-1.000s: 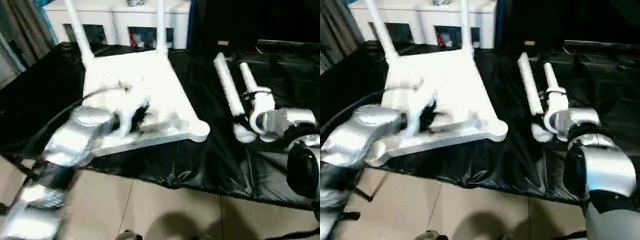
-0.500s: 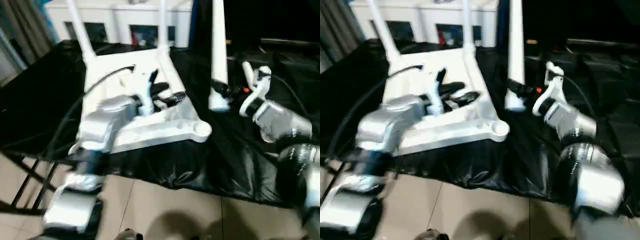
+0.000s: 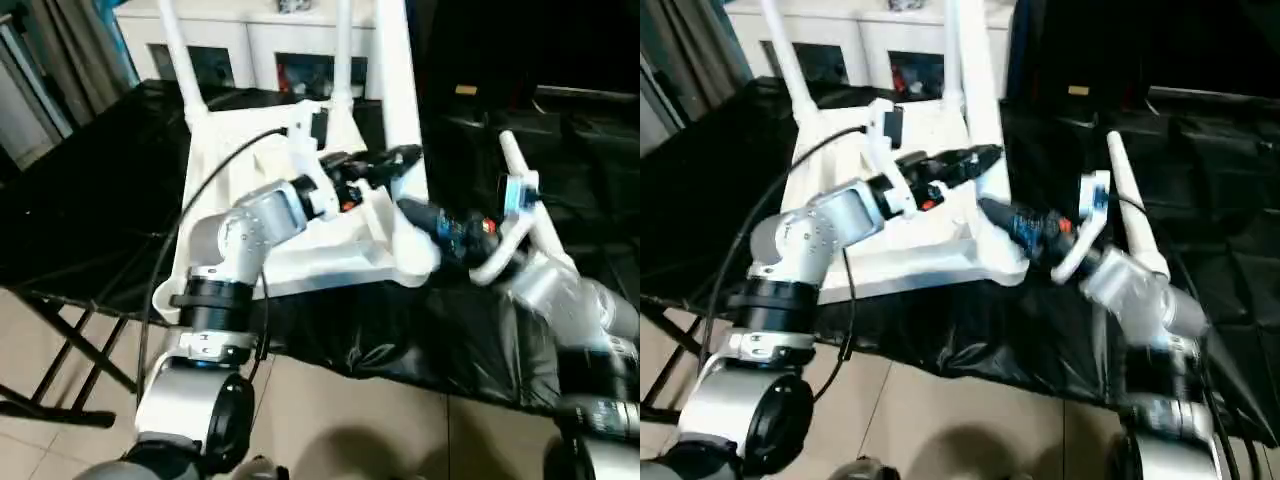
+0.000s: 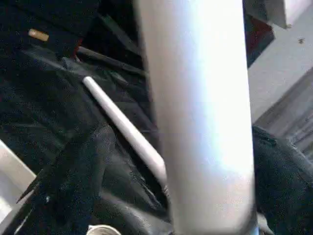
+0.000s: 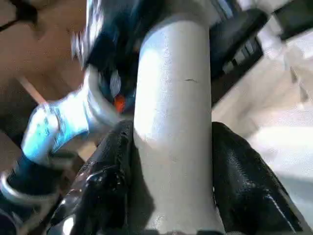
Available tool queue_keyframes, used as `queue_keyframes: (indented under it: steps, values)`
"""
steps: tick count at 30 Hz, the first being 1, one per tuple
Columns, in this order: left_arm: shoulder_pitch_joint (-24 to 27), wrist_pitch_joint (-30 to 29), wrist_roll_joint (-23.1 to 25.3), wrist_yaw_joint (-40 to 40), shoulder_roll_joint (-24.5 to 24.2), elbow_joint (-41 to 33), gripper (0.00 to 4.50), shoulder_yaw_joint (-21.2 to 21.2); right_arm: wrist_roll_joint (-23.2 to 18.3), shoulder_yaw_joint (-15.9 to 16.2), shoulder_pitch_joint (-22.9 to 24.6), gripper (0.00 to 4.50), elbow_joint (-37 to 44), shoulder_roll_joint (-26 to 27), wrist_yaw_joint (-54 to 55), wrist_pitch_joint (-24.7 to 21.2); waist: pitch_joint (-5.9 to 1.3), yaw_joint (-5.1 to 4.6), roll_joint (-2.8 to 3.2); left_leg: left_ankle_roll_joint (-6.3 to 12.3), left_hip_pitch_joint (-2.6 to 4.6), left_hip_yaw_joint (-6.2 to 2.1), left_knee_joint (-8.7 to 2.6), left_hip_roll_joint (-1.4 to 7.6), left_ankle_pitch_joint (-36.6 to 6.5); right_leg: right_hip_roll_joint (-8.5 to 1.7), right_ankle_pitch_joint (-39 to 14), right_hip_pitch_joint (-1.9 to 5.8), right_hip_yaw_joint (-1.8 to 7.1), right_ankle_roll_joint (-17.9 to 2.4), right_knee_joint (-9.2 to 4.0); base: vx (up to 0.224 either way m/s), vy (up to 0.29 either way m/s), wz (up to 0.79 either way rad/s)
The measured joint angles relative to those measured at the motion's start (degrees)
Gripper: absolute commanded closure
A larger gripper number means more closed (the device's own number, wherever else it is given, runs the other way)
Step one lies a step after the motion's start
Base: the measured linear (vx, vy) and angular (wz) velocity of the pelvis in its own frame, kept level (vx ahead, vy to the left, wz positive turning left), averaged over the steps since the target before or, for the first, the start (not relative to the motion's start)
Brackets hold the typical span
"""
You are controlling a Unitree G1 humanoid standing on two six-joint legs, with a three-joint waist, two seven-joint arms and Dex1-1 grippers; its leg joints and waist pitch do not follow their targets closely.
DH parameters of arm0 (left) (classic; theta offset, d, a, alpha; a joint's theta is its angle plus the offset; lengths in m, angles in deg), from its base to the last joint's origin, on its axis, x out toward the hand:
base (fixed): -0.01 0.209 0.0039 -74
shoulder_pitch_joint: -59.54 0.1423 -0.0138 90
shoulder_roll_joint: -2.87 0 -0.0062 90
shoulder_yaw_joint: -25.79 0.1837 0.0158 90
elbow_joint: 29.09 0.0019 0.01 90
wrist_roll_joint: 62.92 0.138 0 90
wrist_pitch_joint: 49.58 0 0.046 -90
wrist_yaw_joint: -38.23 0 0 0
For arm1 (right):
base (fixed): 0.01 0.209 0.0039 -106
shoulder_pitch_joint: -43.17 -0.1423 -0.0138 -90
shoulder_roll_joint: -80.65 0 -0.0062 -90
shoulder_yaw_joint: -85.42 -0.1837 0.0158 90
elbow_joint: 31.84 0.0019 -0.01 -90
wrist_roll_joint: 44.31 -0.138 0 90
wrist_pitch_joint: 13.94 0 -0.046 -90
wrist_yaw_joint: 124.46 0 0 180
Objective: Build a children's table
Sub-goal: Pick table leg
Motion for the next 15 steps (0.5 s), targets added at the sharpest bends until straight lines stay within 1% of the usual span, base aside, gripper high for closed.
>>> queue_keyframes:
  steps: [1,2,3,5,6,8,9,10,12,13,15]
  values:
    - [0.0,0.0,0.0,0.2,0.3,0.0,0.0,0.0,0.2,0.5,0.0,2.61,0.5,0.0,0.4,0.1,0.0,-0.02,0.0,0.0,-0.02,0.0,-0.01,-0.01,0.0,0.0,0.0,-0.02,0.0,0.0,-0.01,0.0,0.0,0.0]
    - [0.0,0.0,0.0,1.4,0.6,-0.1,0.29,-0.2,1.2,1.1,0.0,2.61,1.4,0.2,1.8,0.7,0.0,-0.03,-0.04,0.0,-0.02,0.0,-0.04,-0.01,0.0,0.0,0.0,-0.04,0.01,0.0,0.0,0.0,0.0,0.0]
    - [0.0,-0.1,0.0,2.7,1.0,-0.1,0.36,-0.6,2.4,1.7,-0.1,2.61,2.4,0.5,3.3,1.4,-0.01,-0.07,-0.09,-0.01,-0.02,0.0,-0.05,-0.01,0.0,0.0,0.0,-0.05,0.01,0.0,0.0,0.0,0.0,0.0]
    - [0.0,-0.1,0.0,5.0,1.4,-0.1,0.36,-1.1,4.2,2.8,-0.2,2.61,3.5,1.4,6.0,2.6,-0.02,-0.08,-0.16,-0.02,-0.02,0.0,-0.1,-0.02,0.0,0.0,-0.1,-0.06,0.01,0.1,-0.01,0.0,0.0,0.0]
    - [0.0,-0.1,0.0,6.2,1.7,-0.1,0.43,-1.5,5.3,3.4,-0.2,2.61,4.0,1.7,7.5,3.3,-0.01,-0.08,-0.16,-0.02,-0.04,0.0,-0.1,-0.02,0.0,0.0,-0.1,-0.08,0.01,0.1,-0.01,0.0,0.0,0.0]
    - [-0.5,0.3,0.5,11.5,2.8,0.2,0.76,-3.5,10.1,5.4,-0.2,2.61,5.8,3.8,13.1,5.9,0.02,-0.3,-0.25,-0.02,-0.06,0.0,-0.11,-0.02,0.0,0.0,-0.1,-0.1,0.01,0.1,-0.02,0.0,0.0,0.0]
    - [-1.0,0.6,0.7,14.1,3.5,0.3,0.85,-4.6,12.5,7.1,-0.2,2.61,6.7,4.6,15.8,7.0,0.05,-0.54,-0.3,-0.03,-0.1,-0.01,-0.12,-0.02,0.0,0.0,-0.1,-0.15,0.01,0.1,-0.02,0.0,0.0,0.0]
    - [-1.4,1.0,0.8,17.2,4.1,0.4,0.92,-5.6,15.4,9.6,-0.2,2.61,7.8,5.5,19.0,8.6,0.04,-0.86,-0.31,-0.04,-0.11,-0.01,-0.14,-0.03,0.0,0.0,-0.1,-0.14,0.01,0.1,-0.05,0.0,0.0,0.0]
    - [-1.5,1.7,0.8,20.0,4.3,0.4,1.17,-6.7,18.1,11.8,-0.3,2.61,9.1,6.6,22.9,9.7,0.04,-1.35,-0.35,-0.04,-0.11,-0.01,-0.22,-0.06,0.0,0.0,-0.1,-0.12,0.01,0.2,-0.14,0.0,0.0,0.0]
    - [-1.5,2.5,0.8,21.7,4.3,0.4,1.17,-7.2,19.6,13.1,-0.3,2.61,9.5,7.1,24.7,10.3,0.06,-1.44,-0.42,-0.04,-0.13,-0.02,-0.26,-0.07,0.0,0.0,-0.1,-0.12,0.01,0.2,-0.2,0.0,0.0,0.0]
    - [-1.5,3.4,0.9,23.8,4.3,0.4,1.3,-7.7,21.4,14.6,-0.3,2.61,10.0,7.8,26.4,11.1,0.05,-1.55,-0.45,-0.04,-0.17,-0.02,-0.36,-0.08,0.0,0.01,0.0,-0.11,0.0,0.3,-0.38,0.0,0.0,0.0]
